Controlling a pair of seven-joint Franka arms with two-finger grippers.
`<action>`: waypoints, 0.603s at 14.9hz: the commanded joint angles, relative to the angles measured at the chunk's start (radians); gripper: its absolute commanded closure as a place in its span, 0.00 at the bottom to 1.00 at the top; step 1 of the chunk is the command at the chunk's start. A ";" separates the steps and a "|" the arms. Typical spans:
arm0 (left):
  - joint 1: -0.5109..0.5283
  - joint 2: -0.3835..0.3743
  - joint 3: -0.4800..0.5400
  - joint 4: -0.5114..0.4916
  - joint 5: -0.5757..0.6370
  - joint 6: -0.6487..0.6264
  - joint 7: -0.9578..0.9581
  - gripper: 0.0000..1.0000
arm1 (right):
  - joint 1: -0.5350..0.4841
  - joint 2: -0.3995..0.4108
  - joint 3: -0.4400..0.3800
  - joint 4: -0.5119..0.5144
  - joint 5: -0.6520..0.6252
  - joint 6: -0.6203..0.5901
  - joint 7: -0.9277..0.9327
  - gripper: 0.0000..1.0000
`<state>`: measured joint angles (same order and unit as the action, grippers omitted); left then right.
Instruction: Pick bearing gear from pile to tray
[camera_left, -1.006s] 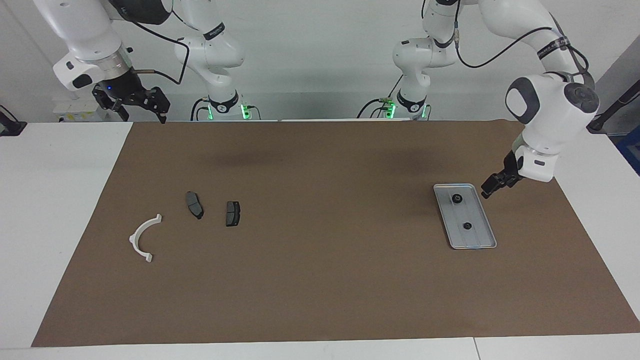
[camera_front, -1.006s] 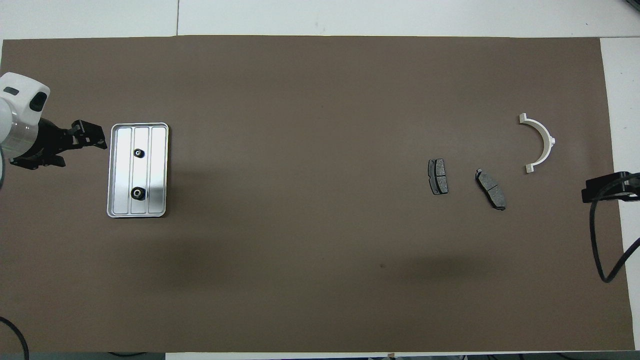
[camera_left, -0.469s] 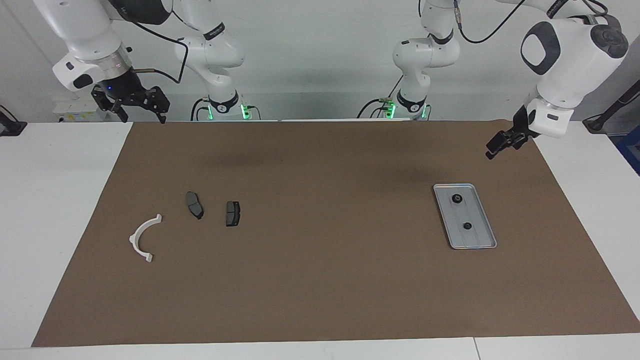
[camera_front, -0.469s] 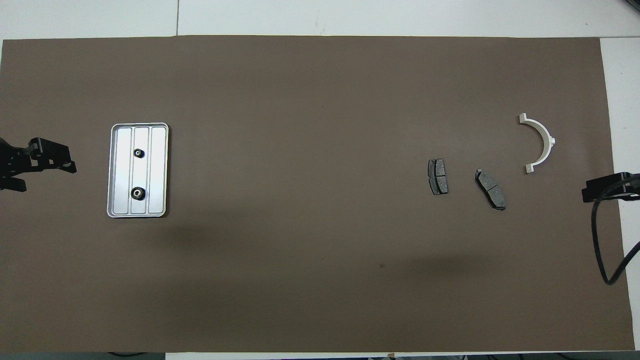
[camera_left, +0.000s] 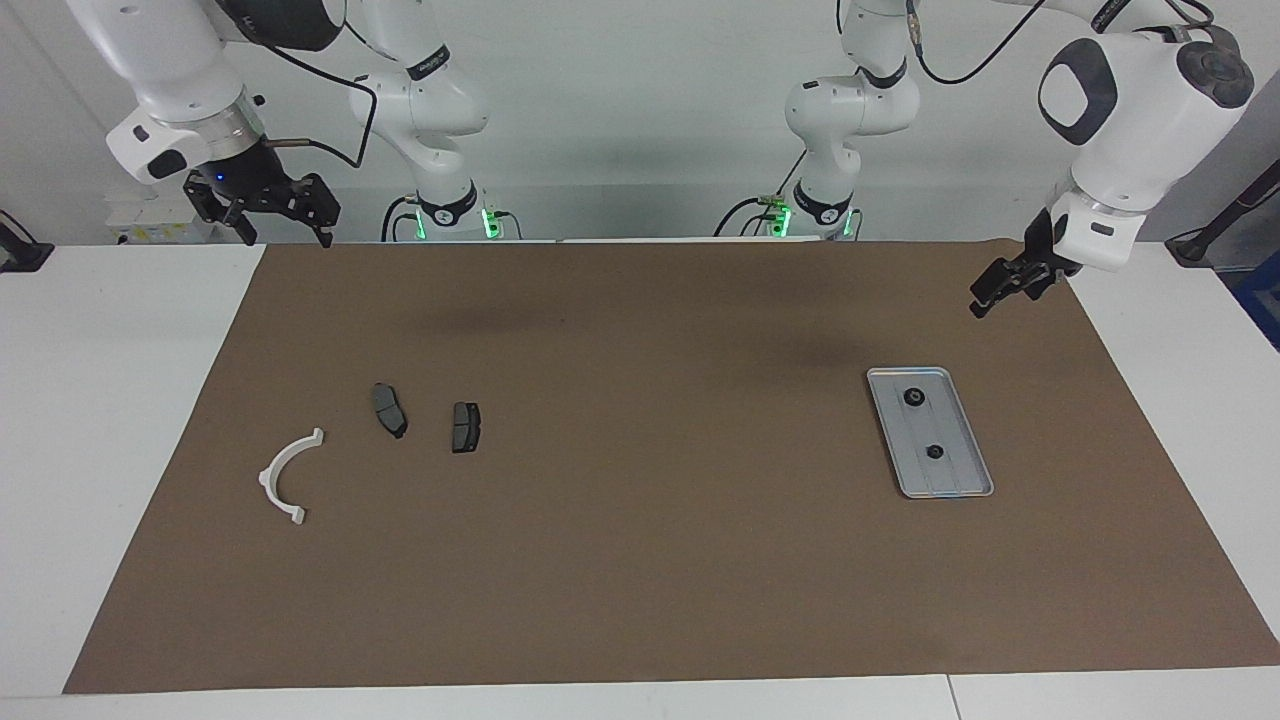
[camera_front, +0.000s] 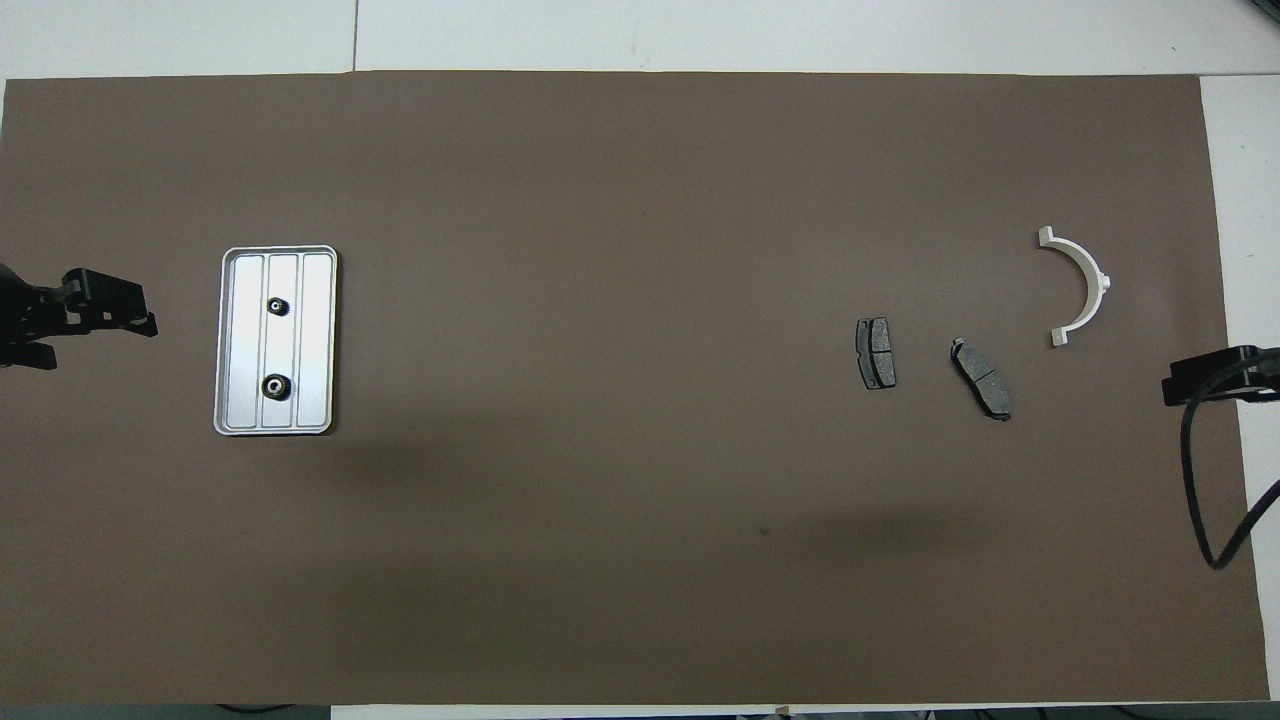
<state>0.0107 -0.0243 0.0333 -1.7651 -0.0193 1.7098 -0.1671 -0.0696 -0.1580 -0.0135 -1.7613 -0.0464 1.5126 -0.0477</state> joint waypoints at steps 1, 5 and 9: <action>0.011 0.015 -0.009 0.062 0.007 -0.005 0.073 0.00 | -0.010 -0.021 0.001 -0.032 0.002 0.032 -0.029 0.00; 0.017 0.027 -0.012 0.122 0.016 -0.076 0.077 0.00 | -0.010 -0.023 0.001 -0.043 0.002 0.034 -0.029 0.00; 0.037 0.029 -0.053 0.139 0.018 -0.093 0.077 0.00 | -0.010 -0.023 0.001 -0.043 0.002 0.034 -0.029 0.00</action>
<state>0.0227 -0.0193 0.0066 -1.6648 -0.0190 1.6479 -0.1046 -0.0696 -0.1581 -0.0135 -1.7711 -0.0464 1.5134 -0.0477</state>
